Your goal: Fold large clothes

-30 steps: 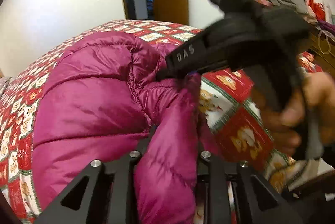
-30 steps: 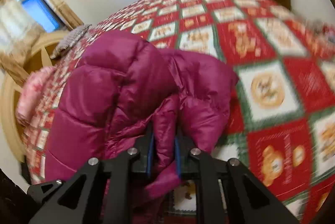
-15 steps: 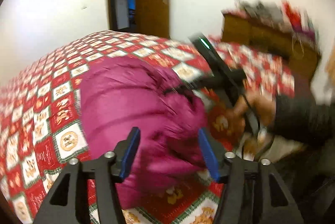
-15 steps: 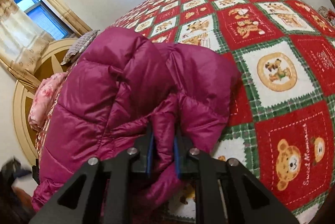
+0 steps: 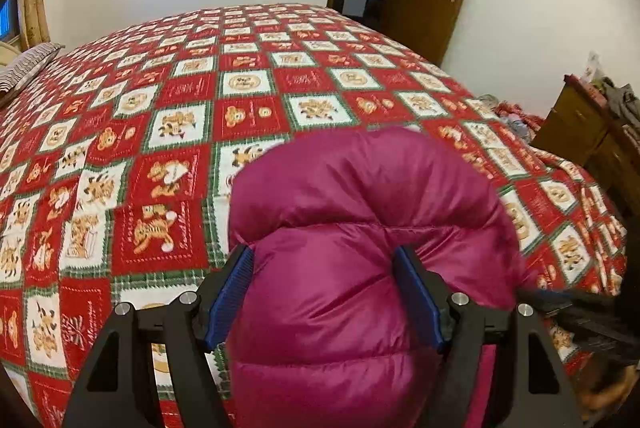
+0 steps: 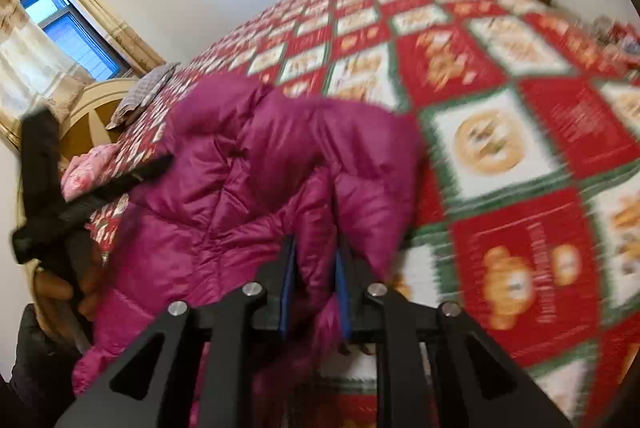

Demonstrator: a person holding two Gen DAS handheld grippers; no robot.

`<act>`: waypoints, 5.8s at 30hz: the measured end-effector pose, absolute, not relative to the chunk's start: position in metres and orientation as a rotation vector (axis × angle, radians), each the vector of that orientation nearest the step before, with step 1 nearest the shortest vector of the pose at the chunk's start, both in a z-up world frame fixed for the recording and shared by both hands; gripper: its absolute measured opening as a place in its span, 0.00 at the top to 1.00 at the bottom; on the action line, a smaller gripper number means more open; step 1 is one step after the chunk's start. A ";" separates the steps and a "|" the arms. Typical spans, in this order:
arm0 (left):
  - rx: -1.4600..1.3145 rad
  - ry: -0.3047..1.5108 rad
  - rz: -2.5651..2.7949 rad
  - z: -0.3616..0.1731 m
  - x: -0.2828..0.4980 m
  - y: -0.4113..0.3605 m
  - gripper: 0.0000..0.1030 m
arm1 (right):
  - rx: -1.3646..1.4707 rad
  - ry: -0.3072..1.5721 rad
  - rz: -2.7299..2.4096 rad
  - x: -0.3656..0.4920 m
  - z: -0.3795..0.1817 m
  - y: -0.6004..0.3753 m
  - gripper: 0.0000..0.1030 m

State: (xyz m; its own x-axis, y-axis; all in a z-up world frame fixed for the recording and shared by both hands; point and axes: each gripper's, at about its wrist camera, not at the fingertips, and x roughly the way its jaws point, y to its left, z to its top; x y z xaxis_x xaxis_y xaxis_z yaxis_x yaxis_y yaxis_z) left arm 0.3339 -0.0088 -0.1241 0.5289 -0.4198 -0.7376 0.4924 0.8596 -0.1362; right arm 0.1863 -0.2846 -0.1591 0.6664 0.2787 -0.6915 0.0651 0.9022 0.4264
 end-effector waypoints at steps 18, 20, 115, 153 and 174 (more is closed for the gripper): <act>0.232 0.818 -0.433 -0.138 0.333 -0.018 0.25 | 0.406 0.911 0.037 0.250 -0.168 -0.255 0.76; 0.221 0.827 -0.426 -0.141 0.336 -0.017 0.24 | 0.388 0.908 0.032 0.252 -0.171 -0.252 0.76; 0.207 0.824 -0.422 -0.136 0.325 -0.006 0.04 | 0.414 0.829 0.172 0.136 -0.127 -0.251 0.57; -0.319 1.076 -0.634 -0.179 0.360 0.066 0.04 | 0.533 0.892 0.238 0.213 -0.188 -0.234 0.00; -0.022 0.996 -0.469 -0.173 0.331 0.032 0.15 | 0.276 0.881 0.181 0.235 -0.189 -0.195 0.33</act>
State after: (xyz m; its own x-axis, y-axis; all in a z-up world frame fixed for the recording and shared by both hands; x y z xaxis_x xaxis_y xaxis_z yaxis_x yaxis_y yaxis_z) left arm 0.3306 0.0321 -0.1729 0.4527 -0.3897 -0.8020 0.3696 0.9006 -0.2289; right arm 0.2351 -0.1950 -0.1885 0.6242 0.2686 -0.7337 -0.0424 0.9493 0.3115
